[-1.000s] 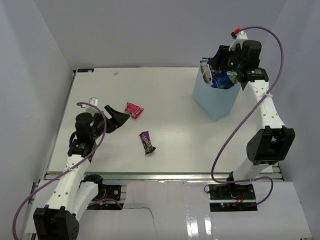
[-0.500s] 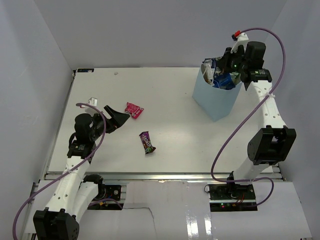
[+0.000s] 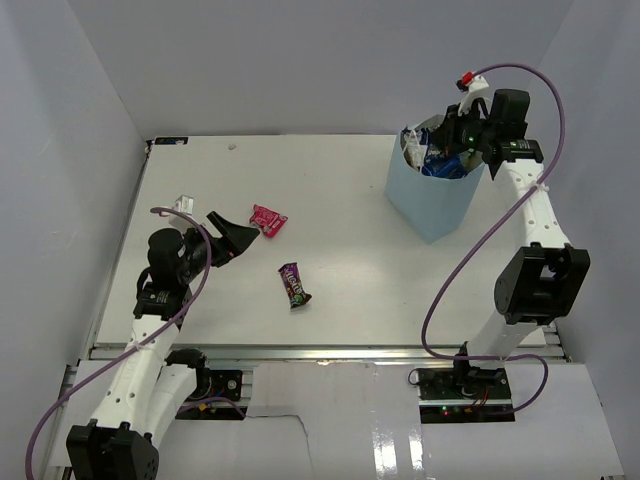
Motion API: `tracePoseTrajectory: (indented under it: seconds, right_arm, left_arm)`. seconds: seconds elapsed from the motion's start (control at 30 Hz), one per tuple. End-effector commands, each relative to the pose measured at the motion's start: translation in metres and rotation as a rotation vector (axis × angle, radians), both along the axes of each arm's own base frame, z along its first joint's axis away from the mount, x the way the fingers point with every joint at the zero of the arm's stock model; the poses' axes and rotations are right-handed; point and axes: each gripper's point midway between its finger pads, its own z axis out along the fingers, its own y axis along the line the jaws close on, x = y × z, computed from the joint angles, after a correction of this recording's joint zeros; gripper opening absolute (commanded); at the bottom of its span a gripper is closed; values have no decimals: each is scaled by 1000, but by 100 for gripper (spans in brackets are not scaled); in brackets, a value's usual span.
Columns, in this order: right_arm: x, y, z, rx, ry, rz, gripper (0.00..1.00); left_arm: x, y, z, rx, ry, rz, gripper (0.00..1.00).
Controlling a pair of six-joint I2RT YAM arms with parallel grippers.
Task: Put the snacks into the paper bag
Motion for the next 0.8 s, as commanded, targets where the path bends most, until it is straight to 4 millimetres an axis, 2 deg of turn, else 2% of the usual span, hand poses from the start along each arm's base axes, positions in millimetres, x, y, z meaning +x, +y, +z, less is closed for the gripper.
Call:
tracePoseTrajectory:
  seconds: [0.0,0.07,0.1,0.2,0.33,0.4,0.63,0.73,0.77]
  right_arm:
    - [-16,-1,4,30,-35,79,8]
    - [-14,-3,0,24,-35,63,8]
    - [-8,-5,-11,16,-1,52,8]
    - [-4,-9,-28,5,51,52,8]
    - [-5,-9,-42,-9,55,62,8]
    - [-8,-5,-45,0,52,96,8]
    - [-20,13,-35,73,-7,226,8]
    - [-10,6,-41,70,5,159,8]
    - [-4,3,-51,64,35,134,8]
  left_arm:
    - [-4,-1,5,4,-25,-16,93]
    - [-5,-1,4,1,-24,-14,93]
    - [-5,-1,4,1,-25,-15,93]
    - [-4,-2,3,0,-24,-18,93]
    - [-4,-2,5,3,-27,-22,93]
    - [-4,-2,4,2,-24,-22,93]
    - [-4,-2,3,-1,-22,-21,93]
    - [-4,-2,1,-1,-17,-24,93]
    - [-4,-3,1,-2,-19,-27,93]
